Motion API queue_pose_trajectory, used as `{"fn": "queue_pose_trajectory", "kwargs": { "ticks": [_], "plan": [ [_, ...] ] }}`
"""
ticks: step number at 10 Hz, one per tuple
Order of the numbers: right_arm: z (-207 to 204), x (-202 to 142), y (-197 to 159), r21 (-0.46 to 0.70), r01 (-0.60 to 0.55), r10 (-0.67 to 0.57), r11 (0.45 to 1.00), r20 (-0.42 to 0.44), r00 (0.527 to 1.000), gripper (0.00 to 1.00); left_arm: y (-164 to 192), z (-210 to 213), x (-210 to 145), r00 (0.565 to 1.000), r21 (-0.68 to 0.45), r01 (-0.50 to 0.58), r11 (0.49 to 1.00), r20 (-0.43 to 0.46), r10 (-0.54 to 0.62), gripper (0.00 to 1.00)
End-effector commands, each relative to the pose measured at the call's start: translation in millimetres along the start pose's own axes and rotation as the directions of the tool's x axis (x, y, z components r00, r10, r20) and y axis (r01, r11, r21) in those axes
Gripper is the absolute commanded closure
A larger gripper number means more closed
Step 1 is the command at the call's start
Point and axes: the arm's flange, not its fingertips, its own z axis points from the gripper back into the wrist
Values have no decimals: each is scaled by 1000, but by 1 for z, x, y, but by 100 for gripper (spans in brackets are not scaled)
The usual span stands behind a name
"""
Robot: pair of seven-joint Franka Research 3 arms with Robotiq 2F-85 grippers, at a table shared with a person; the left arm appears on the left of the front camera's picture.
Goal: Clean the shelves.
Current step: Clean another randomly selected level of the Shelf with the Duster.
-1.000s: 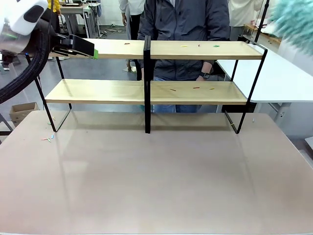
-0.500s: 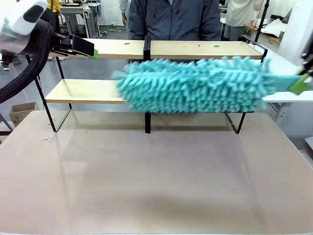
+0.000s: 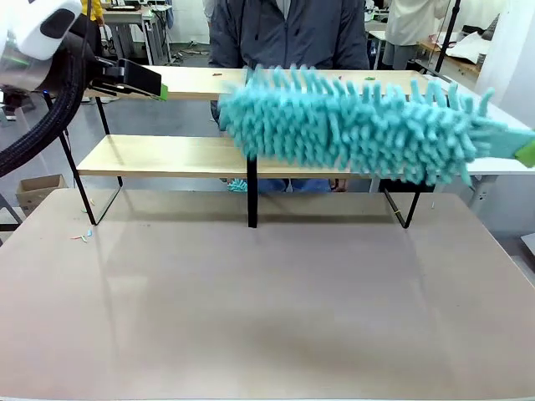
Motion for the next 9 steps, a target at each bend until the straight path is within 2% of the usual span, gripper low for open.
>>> {"fn": "queue_pose_trajectory", "kwargs": {
  "ticks": [1,3,4,5,6,8,9],
  "plan": [
    [-21,78,-27,-168,348,-326,922,143,934,88,0,0,0,1000,5,2,1000,2,-2,0],
    [-39,136,-31,-285,334,-328,898,73,942,88,0,0,0,1000,5,2,1000,2,-2,0],
    [-59,173,-26,-284,261,-263,922,31,964,88,0,0,0,1000,5,2,1000,2,-2,0],
    [-68,199,-19,-290,212,-204,933,57,977,88,0,0,0,1000,5,2,1000,2,-2,0],
    [-56,142,-25,-231,301,-283,925,111,953,88,0,0,0,1000,5,2,1000,2,-2,0],
    [-56,142,-25,-231,301,-283,925,111,953,88,0,0,0,1000,5,2,1000,2,-2,0],
    [-71,172,-23,-241,262,-250,934,81,965,88,0,0,0,1000,5,2,1000,2,-2,0]
  ]
}}
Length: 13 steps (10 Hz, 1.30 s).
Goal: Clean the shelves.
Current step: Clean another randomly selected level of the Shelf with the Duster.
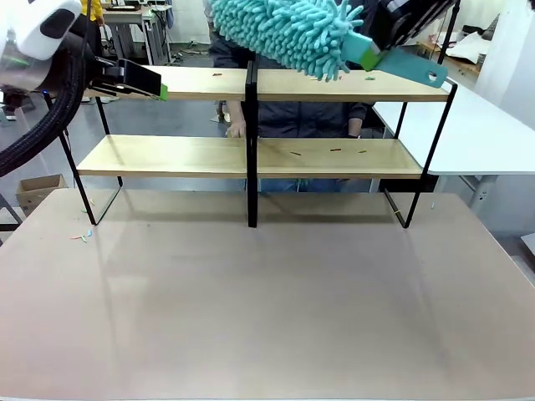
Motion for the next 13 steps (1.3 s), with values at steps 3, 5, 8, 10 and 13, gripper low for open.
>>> {"fn": "queue_pose_trajectory", "kwargs": {
  "ticks": [3,5,8,10,13],
  "plan": [
    [-14,70,59,-165,63,-74,984,-61,995,88,0,0,0,1000,5,2,1000,2,-2,0],
    [-32,103,76,-216,128,-157,968,-122,980,88,0,0,0,1000,5,2,1000,2,-2,0],
    [-72,153,100,-292,213,-266,932,-155,951,88,0,0,0,1000,5,2,1000,2,-2,0],
    [-96,168,101,-336,251,-318,908,-161,934,88,0,0,0,1000,5,2,1000,2,-2,0],
    [-121,185,106,-359,243,-331,901,-209,920,88,0,0,0,1000,5,2,1000,2,-2,0]
  ]
}}
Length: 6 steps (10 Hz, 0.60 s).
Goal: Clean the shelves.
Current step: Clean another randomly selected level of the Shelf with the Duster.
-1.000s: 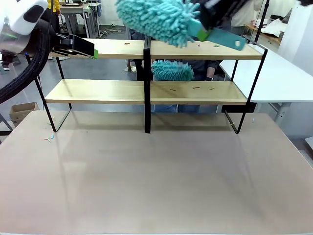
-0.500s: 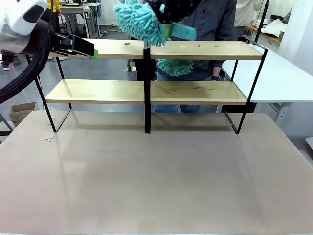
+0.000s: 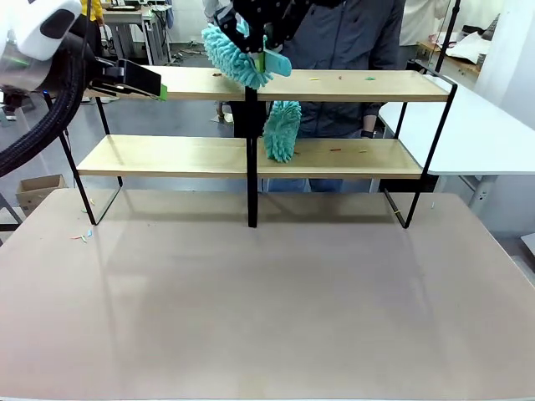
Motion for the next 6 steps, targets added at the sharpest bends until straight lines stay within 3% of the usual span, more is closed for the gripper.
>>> {"fn": "queue_pose_trajectory", "kwargs": {
  "ticks": [1,4,6],
  "plan": [
    [7,29,21,12,5,-5,1000,-14,1000,88,0,0,1,1000,5,2,1000,2,-2,0],
    [-12,47,36,100,-10,15,995,-47,999,88,0,0,1,1000,5,2,1000,2,-2,0],
    [-16,60,36,194,-26,30,981,-14,999,88,0,0,1,1000,5,2,1000,2,-2,0]
  ]
}}
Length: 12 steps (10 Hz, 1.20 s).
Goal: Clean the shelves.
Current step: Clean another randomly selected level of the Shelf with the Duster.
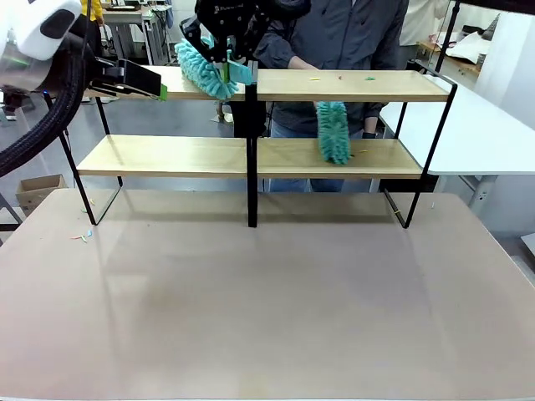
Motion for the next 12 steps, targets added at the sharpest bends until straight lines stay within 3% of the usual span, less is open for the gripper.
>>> {"fn": "queue_pose_trajectory", "kwargs": {
  "ticks": [1,4,5,10,12],
  "plan": [
    [13,23,-1,109,-34,31,993,26,999,88,0,0,1,1000,5,2,1000,3,-2,0],
    [16,16,-40,330,-196,194,924,39,980,88,0,0,1,1000,5,2,1000,3,-2,0],
    [11,21,-4,169,-78,70,983,49,996,88,0,0,1,1000,5,2,1000,3,-2,0],
    [6,21,-7,200,-105,98,974,43,994,88,0,0,1,1000,5,2,1000,3,-2,0],
    [-1,45,-15,169,-139,122,976,106,987,88,0,0,1,1000,5,2,1000,3,-2,0]
  ]
}}
